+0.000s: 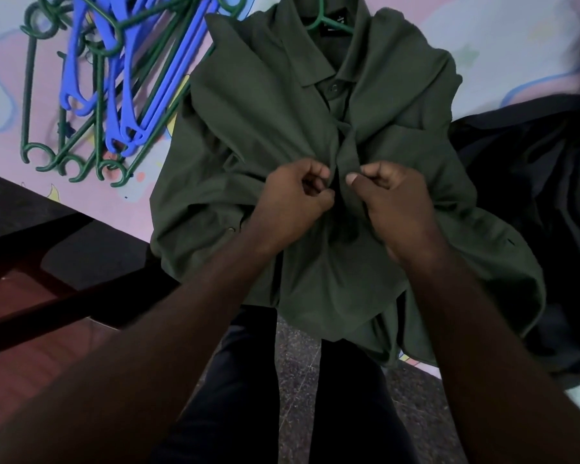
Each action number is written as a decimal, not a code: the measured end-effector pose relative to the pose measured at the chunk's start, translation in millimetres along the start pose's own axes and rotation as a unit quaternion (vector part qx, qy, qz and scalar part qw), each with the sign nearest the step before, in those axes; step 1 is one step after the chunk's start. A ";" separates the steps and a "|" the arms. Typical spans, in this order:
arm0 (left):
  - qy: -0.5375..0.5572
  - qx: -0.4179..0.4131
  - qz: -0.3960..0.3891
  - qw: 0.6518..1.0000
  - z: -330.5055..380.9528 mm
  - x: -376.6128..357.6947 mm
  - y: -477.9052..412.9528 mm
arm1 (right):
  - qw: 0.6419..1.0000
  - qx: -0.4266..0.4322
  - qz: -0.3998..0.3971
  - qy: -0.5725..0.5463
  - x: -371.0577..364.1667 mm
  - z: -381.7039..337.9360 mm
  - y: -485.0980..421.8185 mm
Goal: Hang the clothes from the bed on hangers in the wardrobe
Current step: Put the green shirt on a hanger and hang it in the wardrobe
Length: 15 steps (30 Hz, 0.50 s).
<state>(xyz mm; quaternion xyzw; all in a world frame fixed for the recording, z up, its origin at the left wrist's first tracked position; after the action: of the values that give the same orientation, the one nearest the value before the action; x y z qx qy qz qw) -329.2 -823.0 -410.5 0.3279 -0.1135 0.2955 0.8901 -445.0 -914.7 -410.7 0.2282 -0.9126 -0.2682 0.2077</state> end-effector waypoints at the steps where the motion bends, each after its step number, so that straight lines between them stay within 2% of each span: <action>1: 0.043 0.021 -0.014 0.999 0.8 -0.4 0.8 | 1.000 -0.006 -0.003 -0.005 -2.6 -0.8 1.7; 4: 0.116 0.048 0.001 0.992 1.3 3.5 0.9 | 1.000 -0.017 0.003 -0.016 -6.5 -2.4 4.4; 9: -0.022 0.012 0.054 0.998 -6.7 5.7 0.3 | 0.998 0.014 0.044 -0.043 -9.7 -7.2 10.9; 12: 0.000 0.003 0.049 0.999 -4.3 8.1 2.5 | 0.999 0.026 0.040 -0.018 -16.0 -3.8 13.9; 15: 0.048 0.003 0.025 0.999 0.6 12.1 5.9 | 1.000 0.018 0.002 -0.014 -18.3 1.3 15.7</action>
<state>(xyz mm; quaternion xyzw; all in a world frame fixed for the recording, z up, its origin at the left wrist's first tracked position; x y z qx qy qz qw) -323.0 -814.3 -402.2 0.3133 -0.0778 0.3335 0.8858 -435.7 -892.7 -407.2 0.2266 -0.9204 -0.2546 0.1916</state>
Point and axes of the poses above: each hand's wrist, its own y-axis away from the middle knuckle, its own x-axis out of the back of the hand, z = x × y, the point moved 1 cm from there along -y, towards the middle knuckle, and after that the axes turned 7 degrees about z, right-handed, at the moved point
